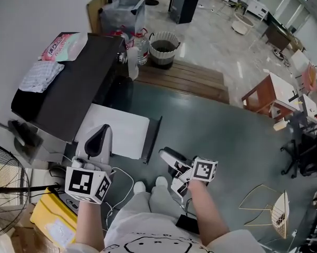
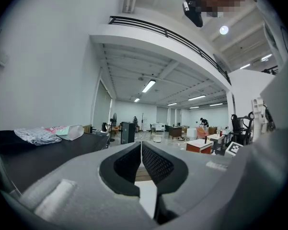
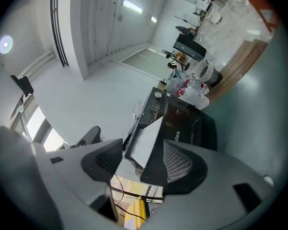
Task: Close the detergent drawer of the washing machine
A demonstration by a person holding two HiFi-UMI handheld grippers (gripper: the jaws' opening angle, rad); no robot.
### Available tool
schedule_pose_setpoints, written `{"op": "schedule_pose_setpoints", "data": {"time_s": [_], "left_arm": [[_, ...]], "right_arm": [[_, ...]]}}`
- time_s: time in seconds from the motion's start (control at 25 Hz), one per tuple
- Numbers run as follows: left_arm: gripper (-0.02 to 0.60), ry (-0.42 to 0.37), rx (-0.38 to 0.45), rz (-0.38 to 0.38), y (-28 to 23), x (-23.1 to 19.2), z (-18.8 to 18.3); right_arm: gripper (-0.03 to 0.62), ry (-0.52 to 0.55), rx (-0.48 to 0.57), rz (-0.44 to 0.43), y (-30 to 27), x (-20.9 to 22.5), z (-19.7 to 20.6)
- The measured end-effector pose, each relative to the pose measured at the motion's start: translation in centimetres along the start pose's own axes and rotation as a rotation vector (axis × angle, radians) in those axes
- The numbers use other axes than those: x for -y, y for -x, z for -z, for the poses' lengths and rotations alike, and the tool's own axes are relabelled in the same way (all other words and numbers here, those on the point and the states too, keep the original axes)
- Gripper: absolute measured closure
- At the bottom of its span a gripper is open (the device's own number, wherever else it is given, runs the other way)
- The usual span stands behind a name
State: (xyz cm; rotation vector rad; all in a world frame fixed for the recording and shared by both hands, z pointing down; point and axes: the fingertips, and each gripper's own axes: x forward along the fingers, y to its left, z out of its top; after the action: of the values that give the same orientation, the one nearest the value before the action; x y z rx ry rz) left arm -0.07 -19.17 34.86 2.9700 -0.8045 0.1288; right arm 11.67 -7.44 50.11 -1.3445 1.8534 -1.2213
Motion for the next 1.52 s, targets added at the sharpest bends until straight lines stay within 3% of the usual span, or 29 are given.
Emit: {"op": "schedule_pose_setpoints", "data": {"time_s": [0.2, 0.36, 0.76, 1.12, 1.36, 1.52], "left_arm": [[0.563, -0.003, -0.037, -0.008, -1.1, 0.2, 0.9], [0.563, 0.01, -0.058, -0.04, -2.1, 0.0, 1.3], [0.563, -0.024, -0.138, -0.102, -4.8, -0.2, 3.0], [0.563, -0.055, -0.19, -0.171, -5.7, -0.2, 4.5], [0.563, -0.073, -0.203, -0.209, -5.9, -0.2, 5.0], [0.563, -0.066, -0.2, -0.235, -5.8, -0.4, 4.8]], "right_arm": [[0.338, -0.104, -0.021, 0.006, -0.3, 3.5, 0.6], [0.295, -0.163, -0.092, -0.042, -1.1, 5.2, 1.7], [0.283, -0.261, -0.217, -0.184, -3.7, 8.2, 2.8], [0.283, -0.259, -0.251, -0.33, -5.4, 9.4, 2.3], [0.283, -0.34, -0.276, -0.451, -5.7, 9.1, 2.1], [0.279, -0.306, -0.306, -0.462, -6.0, 8.8, 1.8]]}}
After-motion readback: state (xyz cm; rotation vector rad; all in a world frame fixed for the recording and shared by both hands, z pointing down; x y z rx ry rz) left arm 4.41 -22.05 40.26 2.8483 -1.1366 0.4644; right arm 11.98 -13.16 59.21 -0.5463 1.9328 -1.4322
